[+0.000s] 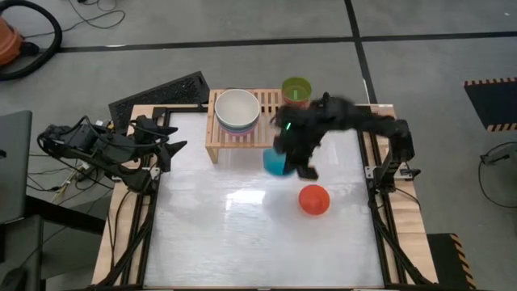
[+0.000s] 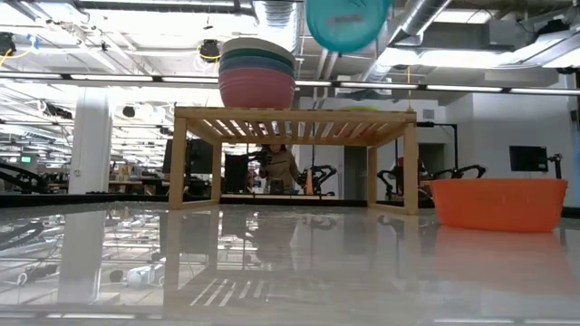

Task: Place and stack bowls onto a shelf
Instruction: Stack the blue transparent bowl on top of the green transparent bowl on the shelf, then stack the orange transparent bowl on top of the blue transparent bowl on the shelf

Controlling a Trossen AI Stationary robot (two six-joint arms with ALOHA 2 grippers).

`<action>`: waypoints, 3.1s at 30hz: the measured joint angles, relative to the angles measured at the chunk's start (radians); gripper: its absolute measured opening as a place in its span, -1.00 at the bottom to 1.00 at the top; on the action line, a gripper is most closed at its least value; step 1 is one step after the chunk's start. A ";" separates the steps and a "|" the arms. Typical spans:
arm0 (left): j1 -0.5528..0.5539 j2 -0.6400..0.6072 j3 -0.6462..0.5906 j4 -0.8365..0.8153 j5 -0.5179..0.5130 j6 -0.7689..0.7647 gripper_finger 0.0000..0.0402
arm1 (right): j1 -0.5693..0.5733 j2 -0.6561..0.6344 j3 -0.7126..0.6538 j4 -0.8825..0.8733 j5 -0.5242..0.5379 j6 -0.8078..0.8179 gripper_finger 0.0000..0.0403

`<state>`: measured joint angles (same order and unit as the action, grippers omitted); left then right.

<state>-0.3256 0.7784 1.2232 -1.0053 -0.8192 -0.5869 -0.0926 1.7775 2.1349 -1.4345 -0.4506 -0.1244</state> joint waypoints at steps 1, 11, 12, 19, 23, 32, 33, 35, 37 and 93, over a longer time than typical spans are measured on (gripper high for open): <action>0.000 0.000 0.000 0.000 0.000 0.000 0.34 | -0.025 0.000 0.047 -0.024 0.026 -0.015 -0.89; 0.000 0.000 0.000 0.000 -0.012 -0.010 0.34 | -0.337 -0.008 0.211 -0.091 0.299 -0.220 -0.89; 0.000 0.000 0.000 0.000 -0.016 -0.013 0.34 | -0.371 -0.001 0.211 -0.092 0.303 -0.238 -0.89; 0.000 0.000 0.000 -0.001 -0.055 -0.039 0.34 | -0.564 0.092 0.212 -0.049 0.300 -0.350 -0.89; 0.000 0.000 0.000 -0.009 -0.061 -0.053 0.34 | -0.601 0.163 0.212 -0.051 0.280 -0.377 -0.89; 0.000 0.000 0.000 -0.058 -0.083 -0.106 0.34 | -0.633 0.242 0.211 -0.094 0.277 -0.409 -0.89; 0.000 0.000 0.000 -0.062 -0.085 -0.108 0.34 | -0.634 0.242 0.211 -0.091 0.281 -0.409 -0.89; 0.000 0.000 0.000 -0.062 -0.087 -0.107 0.34 | -0.637 0.241 0.212 -0.087 0.291 -0.408 -0.89; 0.000 0.000 0.000 -0.062 -0.095 -0.106 0.34 | -0.644 0.239 0.212 -0.097 0.299 -0.408 -0.89; 0.000 0.000 0.000 -0.033 0.055 -0.061 0.34 | 0.291 -0.020 -0.418 -0.082 0.440 0.737 0.00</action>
<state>-0.3256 0.7788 1.2232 -1.0382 -0.7639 -0.6476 0.1984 1.7575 1.7169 -1.5168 -0.0103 0.6129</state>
